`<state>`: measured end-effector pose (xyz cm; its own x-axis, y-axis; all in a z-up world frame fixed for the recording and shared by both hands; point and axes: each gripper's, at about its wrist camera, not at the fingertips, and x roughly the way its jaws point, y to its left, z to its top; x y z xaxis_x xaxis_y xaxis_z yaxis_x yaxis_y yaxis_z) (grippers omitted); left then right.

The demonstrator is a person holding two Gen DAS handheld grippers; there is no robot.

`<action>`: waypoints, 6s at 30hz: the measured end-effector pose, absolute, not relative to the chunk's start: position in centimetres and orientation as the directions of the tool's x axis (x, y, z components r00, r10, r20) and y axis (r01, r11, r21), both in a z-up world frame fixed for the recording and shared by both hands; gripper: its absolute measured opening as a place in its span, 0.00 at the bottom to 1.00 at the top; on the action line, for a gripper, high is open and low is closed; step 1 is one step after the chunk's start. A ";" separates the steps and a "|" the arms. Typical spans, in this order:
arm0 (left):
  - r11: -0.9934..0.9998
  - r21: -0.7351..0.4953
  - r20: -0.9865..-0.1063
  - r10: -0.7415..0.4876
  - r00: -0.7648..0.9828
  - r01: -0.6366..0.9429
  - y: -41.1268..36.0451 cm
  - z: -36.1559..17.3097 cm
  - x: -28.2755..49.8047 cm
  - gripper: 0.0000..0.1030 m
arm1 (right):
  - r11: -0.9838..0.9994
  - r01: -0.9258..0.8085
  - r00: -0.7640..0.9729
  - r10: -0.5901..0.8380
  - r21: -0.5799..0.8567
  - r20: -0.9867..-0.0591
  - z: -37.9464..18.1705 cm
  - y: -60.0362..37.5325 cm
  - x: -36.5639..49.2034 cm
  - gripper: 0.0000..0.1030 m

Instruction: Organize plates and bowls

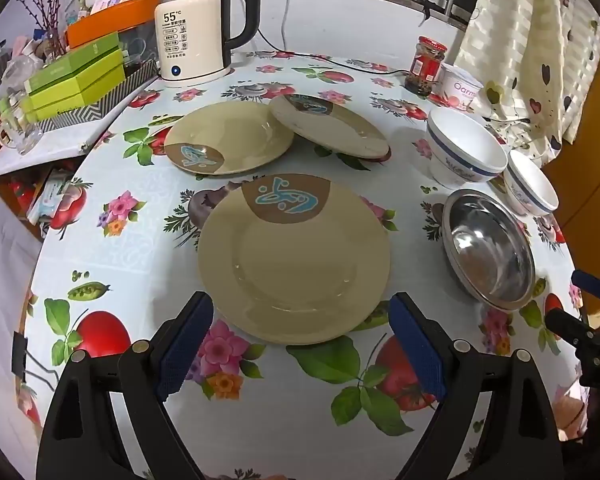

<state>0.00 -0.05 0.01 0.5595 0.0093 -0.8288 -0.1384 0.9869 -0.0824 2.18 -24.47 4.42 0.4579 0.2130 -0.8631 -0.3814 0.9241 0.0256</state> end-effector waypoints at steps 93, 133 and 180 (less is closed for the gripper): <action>0.981 -0.118 -0.832 -0.014 0.555 -0.153 0.4 0.5 0.0 0.76 | 0.912 -0.409 0.483 0.254 0.041 -0.838 5.7 -23.6 2.5 1.00; 0.977 -0.121 -0.827 -0.001 0.562 -0.177 1.7 0.1 0.7 0.76 | 0.901 -0.432 0.475 0.270 0.045 -0.838 6.7 -21.9 4.1 1.00; 0.931 -0.145 -0.781 0.100 0.616 -0.335 10.3 0.9 6.5 0.76 | 0.766 -0.642 0.458 0.347 -0.035 -0.819 6.5 -5.7 12.7 0.79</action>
